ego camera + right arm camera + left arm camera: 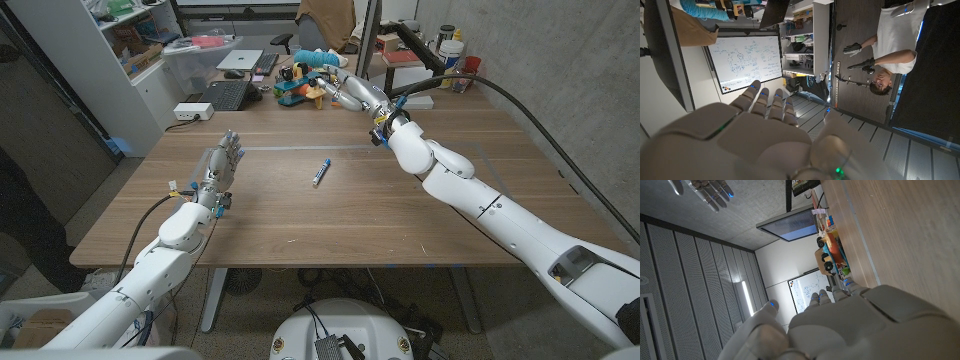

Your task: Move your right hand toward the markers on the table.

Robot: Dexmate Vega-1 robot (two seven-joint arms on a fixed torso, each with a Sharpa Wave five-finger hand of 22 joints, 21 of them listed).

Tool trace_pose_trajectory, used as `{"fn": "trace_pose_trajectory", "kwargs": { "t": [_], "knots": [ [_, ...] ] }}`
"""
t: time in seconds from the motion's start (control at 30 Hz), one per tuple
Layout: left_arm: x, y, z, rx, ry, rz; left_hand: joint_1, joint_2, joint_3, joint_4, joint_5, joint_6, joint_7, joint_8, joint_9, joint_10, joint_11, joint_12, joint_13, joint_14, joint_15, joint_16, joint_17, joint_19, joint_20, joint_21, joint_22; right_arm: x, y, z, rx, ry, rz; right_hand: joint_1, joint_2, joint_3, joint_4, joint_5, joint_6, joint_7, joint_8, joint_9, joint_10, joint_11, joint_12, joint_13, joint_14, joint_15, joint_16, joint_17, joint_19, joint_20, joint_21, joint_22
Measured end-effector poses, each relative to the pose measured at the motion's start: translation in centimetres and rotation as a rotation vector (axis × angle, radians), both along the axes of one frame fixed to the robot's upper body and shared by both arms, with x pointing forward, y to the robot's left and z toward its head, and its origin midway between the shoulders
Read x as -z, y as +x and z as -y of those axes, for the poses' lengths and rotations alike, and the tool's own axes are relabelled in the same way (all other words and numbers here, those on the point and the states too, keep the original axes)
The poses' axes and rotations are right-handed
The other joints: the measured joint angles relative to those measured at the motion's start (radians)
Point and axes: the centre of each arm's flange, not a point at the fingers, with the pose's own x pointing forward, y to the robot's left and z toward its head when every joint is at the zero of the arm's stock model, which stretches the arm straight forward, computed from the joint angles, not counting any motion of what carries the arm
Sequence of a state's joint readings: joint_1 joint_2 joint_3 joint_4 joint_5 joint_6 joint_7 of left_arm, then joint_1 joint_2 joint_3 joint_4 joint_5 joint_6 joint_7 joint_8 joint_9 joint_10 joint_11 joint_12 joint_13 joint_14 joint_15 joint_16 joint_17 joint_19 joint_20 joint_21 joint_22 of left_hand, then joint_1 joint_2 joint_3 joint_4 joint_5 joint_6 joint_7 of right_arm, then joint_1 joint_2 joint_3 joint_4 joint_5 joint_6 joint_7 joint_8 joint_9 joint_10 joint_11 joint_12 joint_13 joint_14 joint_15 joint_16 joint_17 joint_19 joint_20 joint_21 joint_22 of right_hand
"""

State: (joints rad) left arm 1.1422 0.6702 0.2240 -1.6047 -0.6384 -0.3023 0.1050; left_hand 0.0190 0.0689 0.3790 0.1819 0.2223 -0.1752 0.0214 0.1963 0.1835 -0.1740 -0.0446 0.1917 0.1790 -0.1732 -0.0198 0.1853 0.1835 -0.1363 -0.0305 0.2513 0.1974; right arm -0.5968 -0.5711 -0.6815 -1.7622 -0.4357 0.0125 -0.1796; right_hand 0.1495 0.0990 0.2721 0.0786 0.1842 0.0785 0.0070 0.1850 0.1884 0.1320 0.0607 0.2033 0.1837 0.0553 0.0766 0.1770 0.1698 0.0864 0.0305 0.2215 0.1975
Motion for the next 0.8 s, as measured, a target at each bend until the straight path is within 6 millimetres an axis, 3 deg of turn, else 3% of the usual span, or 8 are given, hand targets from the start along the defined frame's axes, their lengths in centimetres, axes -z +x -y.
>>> {"fn": "trace_pose_trajectory", "kwargs": {
  "t": [0.8],
  "knots": [
    [0.0, -0.4, 0.0, 0.000, 0.009, 0.003, 0.000, 0.000, 0.000, 0.000, 0.000, 0.000, 0.000, 0.000, -0.002, 0.000, 0.000, 0.000, 0.000, 0.000, 0.000, 0.000, 0.000, 0.000, 0.000, 0.000, 0.000, 1.3, 0.4, -1.6, 0.082, -0.140, 0.041, -0.022, -0.005, -0.014, 0.014, 0.000, 0.004, -0.004, 0.005, 0.000, 0.000, 0.000, 0.000, 0.000, -0.005, -0.006, 0.000, 0.005, 0.000, 0.000, 0.000, 0.000]
  ]
}}
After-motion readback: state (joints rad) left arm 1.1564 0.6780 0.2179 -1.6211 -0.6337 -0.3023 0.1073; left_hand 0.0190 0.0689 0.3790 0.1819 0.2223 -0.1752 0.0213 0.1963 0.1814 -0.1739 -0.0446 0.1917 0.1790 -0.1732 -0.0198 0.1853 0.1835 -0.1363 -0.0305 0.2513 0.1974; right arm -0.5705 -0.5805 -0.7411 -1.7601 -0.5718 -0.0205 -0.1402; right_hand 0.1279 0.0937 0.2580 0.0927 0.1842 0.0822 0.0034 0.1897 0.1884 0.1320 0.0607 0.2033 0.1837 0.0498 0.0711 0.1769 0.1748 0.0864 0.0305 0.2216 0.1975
